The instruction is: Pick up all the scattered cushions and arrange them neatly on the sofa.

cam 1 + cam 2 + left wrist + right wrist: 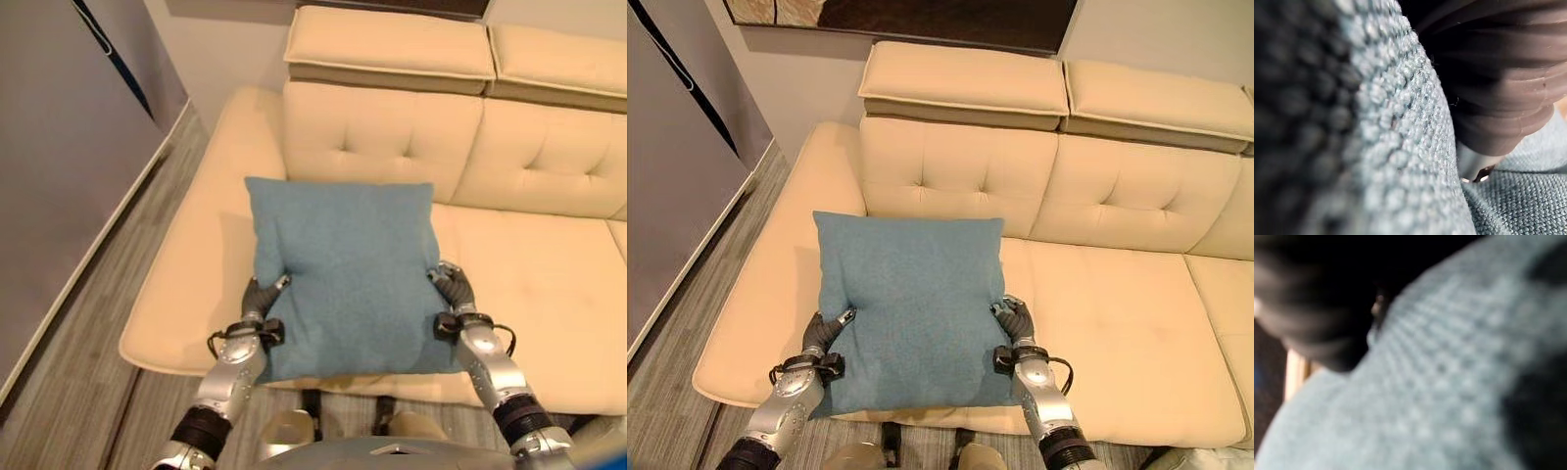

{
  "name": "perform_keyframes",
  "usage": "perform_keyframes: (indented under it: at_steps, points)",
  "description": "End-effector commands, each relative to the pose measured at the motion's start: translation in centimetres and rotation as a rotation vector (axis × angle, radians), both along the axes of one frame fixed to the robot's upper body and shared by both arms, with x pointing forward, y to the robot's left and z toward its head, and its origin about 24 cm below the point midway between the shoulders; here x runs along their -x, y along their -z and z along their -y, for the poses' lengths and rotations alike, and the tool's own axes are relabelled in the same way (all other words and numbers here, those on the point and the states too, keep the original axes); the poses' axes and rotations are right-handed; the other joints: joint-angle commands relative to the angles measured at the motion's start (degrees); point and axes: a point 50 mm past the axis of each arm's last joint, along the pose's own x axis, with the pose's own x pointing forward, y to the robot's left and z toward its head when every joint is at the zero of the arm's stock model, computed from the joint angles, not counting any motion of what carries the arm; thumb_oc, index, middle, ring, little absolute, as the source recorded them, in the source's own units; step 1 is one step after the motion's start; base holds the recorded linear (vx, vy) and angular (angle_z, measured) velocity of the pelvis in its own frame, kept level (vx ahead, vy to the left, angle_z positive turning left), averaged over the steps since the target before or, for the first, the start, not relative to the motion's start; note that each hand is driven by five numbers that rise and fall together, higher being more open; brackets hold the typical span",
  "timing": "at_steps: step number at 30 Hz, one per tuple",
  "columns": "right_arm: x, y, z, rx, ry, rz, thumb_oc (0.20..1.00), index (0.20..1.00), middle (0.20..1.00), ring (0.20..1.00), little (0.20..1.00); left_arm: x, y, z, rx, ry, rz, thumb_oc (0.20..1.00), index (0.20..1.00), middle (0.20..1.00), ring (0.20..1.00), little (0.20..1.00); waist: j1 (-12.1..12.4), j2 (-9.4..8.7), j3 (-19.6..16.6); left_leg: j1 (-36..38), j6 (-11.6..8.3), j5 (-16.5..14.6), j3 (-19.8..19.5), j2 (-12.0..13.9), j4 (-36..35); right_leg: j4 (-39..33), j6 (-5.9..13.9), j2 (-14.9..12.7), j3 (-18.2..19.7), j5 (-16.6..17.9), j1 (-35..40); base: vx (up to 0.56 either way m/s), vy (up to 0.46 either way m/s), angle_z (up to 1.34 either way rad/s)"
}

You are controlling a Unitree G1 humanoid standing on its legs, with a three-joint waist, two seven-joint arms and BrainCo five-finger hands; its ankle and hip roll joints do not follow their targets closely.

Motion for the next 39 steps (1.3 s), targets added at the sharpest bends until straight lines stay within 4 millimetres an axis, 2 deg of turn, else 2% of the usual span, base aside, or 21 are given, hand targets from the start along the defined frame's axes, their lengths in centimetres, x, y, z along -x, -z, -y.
perform_keyframes:
  at_steps: [1,5,12,15,16,21,22,23,24,27,28,29,30,32,33,35,37,38,39]
  points:
    - [-3.7,-8.4,-3.4,0.007,-0.107,0.395,0.2,0.2,0.2,0.2,0.2,-5.0,-7.9,3.5,0.029,0.102,0.371,0.2,0.2,0.2,0.2,0.2,-1.1,-1.37,0.9,-3.5,-3.09,-4.2,-6.2,0.1,4.9,3.9,4.76,-3.3,0.8,-0.1,-5.5,-0.18,-0.007,0.05]
    - [-5.9,-11.7,-4.6,0.053,-0.115,0.51,0.2,0.2,0.2,0.2,0.2,-7.5,-11.4,5.0,0.04,0.087,0.486,0.2,0.2,0.2,0.2,0.2,-2.1,-0.61,3.5,-11.3,-3.45,-2.7,-6.7,0.3,6.7,5.3,4.2,-3.6,0.9,0.6,-12.7,-0.19,-0.001,0.04]
    - [-9.8,-18.1,-5.1,0.147,-0.068,0.673,0.2,0.2,0.2,0.2,0.2,-11.5,-17.4,5.9,-0.036,0.065,0.633,0.2,0.2,0.2,0.2,0.2,-2.6,-0.09,4.9,-21.4,-4.24,-0.8,-7.6,0.6,8.8,7.2,3.76,-4.2,1.1,1.5,-22.0,-0.07,-0.011,0.0]
    - [-11.2,-22.6,-5.6,0.185,-0.046,0.781,0.2,0.2,0.2,0.2,0.2,-13.0,-20.7,5.9,-0.071,0.048,0.699,0.2,0.2,0.2,0.2,0.2,-2.5,-0.09,5.9,-24.9,-4.65,0.5,-8.1,0.8,8.5,7.5,3.88,-4.1,1.3,2.1,-25.6,-0.01,-0.008,-0.01]
    - [-11.2,-22.6,-5.6,0.185,-0.046,0.782,0.2,0.2,0.2,0.2,0.2,-13.0,-20.8,5.9,-0.071,0.048,0.701,0.2,0.2,0.2,0.2,0.2,-2.5,-0.09,5.9,-25.0,-4.64,0.5,-8.1,0.8,8.5,7.5,3.88,-4.1,1.3,2.1,-25.7,0.0,0.0,0.0]
    - [-12.0,-27.1,-6.7,0.212,-0.031,0.893,0.2,0.2,0.2,0.2,0.2,-14.1,-24.4,6.8,-0.1,0.049,0.771,0.2,0.2,0.2,0.2,0.2,-2.3,0.01,6.8,-27.0,-5.0,2.3,-8.7,1.2,6.1,7.5,4.09,-3.8,1.3,2.7,-29.0,0.0,0.0,0.0]
    - [-12.0,-27.2,-6.7,0.212,-0.031,0.894,0.2,0.2,0.2,0.2,0.2,-14.1,-24.4,6.8,-0.1,0.049,0.772,0.2,0.2,0.2,0.2,0.2,-2.3,0.01,6.9,-27.0,-5.0,2.3,-8.7,1.2,6.1,7.5,4.09,-3.8,1.3,2.7,-29.0,0.03,-0.01,0.03]
    - [-11.9,-29.9,-7.5,0.246,-0.026,0.975,0.2,0.2,0.2,0.2,0.2,-14.7,-27.1,7.2,-0.157,0.053,0.825,0.2,0.2,0.2,0.2,0.2,-2.3,0.35,7.1,-27.6,-5.43,3.9,-8.7,1.5,3.5,7.3,4.29,-3.6,1.5,3.0,-30.8,0.03,0.0,0.06]
    - [-11.9,-30.8,-7.8,0.256,-0.024,0.999,0.2,0.2,0.2,0.2,0.2,-14.8,-28.4,7.4,-0.169,0.051,0.855,0.2,0.2,0.2,0.2,0.2,-2.3,0.51,7.1,-27.8,-5.65,4.4,-8.7,1.6,2.5,7.0,4.41,-3.5,1.5,3.1,-31.1,0.03,0.0,0.07]
    - [-11.8,-31.7,-8.1,0.256,-0.019,1.026,0.2,0.2,0.2,0.2,0.2,-14.9,-29.7,7.6,-0.173,0.044,0.881,0.2,0.2,0.2,0.2,0.2,-2.3,0.61,7.2,-28.1,-5.85,5.0,-8.7,1.7,1.5,6.8,4.57,-3.4,1.4,3.4,-31.7,0.01,0.003,0.07]
    - [-11.7,-32.7,-8.3,0.272,-0.012,1.057,0.2,0.2,0.2,0.2,0.2,-14.9,-30.9,7.6,-0.179,0.03,0.907,0.2,0.2,0.2,0.2,0.2,-2.3,0.67,7.2,-28.3,-6.04,5.6,-8.8,1.8,0.7,6.6,4.67,-3.3,1.3,3.6,-32.1,0.05,-0.025,0.05]
    - [-11.0,-35.1,-9.0,0.304,0.022,1.152,0.2,0.2,0.2,0.2,0.2,-14.4,-34.8,8.0,-0.245,0.011,1.014,0.2,0.2,0.2,0.2,0.2,-2.3,1.0,6.9,-29.7,-6.44,6.5,-9.1,1.9,-1.0,5.7,5.02,-2.9,1.1,4.1,-33.8,0.05,-0.025,0.05]
    - [-11.0,-35.2,-9.0,0.304,0.022,1.153,0.2,0.2,0.2,0.2,0.2,-14.4,-34.9,8.0,-0.245,0.011,1.015,0.2,0.2,0.2,0.2,0.2,-2.3,1.01,6.9,-29.8,-6.45,6.5,-9.1,1.9,-1.0,5.7,5.01,-2.9,1.1,4.1,-33.9,0.06,-0.018,0.03]
    - [-10.5,-36.8,-9.7,0.339,0.039,1.22,0.2,0.2,0.2,0.2,0.2,-13.8,-37.6,8.1,-0.311,-0.022,1.092,0.2,0.2,0.2,0.2,0.2,-2.2,1.47,6.7,-30.9,-6.85,7.0,-9.4,1.9,-1.3,5.5,5.2,-2.7,1.2,4.4,-35.1,0.01,0.001,-0.02]
    - [-10.5,-36.9,-9.7,0.339,0.04,1.222,0.2,0.2,0.2,0.2,0.2,-13.8,-37.6,8.1,-0.311,-0.022,1.094,0.2,0.2,0.2,0.2,0.2,-2.2,1.47,6.8,-31.0,-6.86,7.0,-9.4,1.9,-1.3,5.5,5.19,-2.7,1.2,4.4,-35.2,0.04,-0.01,-0.03]
    - [-10.0,-39.4,-10.1,0.441,0.077,1.3,0.2,0.2,0.2,0.2,0.2,-12.6,-41.1,9.1,-0.364,-0.049,1.195,0.2,0.2,0.2,0.2,0.2,-2.2,2.55,6.5,-33.5,-7.74,7.5,-9.6,1.8,-1.3,5.7,5.42,-2.8,0.9,4.5,-37.4,0.05,-0.004,0.06]
    - [-10.0,-39.5,-10.1,0.441,0.078,1.301,0.2,0.2,0.2,0.2,0.2,-12.6,-41.2,9.1,-0.363,-0.05,1.196,0.2,0.2,0.2,0.2,0.2,-2.2,2.58,6.5,-33.7,-7.74,7.5,-9.6,1.8,-1.3,5.7,5.42,-2.8,0.9,4.5,-37.6,0.03,0.007,0.09]
    - [-9.8,-40.4,-10.2,0.463,0.102,1.32,0.2,0.2,0.2,0.2,0.2,-12.1,-42.6,9.3,-0.389,-0.062,1.229,0.2,0.2,0.2,0.2,0.2,-2.2,3.08,6.1,-35.1,-7.98,7.8,-9.8,1.7,-1.3,5.7,5.53,-2.8,1.0,4.7,-38.8,0.05,-0.003,0.04]
    - [-9.7,-40.8,-10.3,0.48,0.113,1.33,0.2,0.2,0.2,0.2,0.2,-12.0,-42.8,9.8,-0.386,-0.061,1.233,0.2,0.2,0.2,0.2,0.2,-2.1,3.24,6.1,-35.7,-8.15,8.2,-10.0,1.6,-1.3,5.6,5.58,-2.7,1.0,4.8,-39.3,0.07,-0.004,0.04]
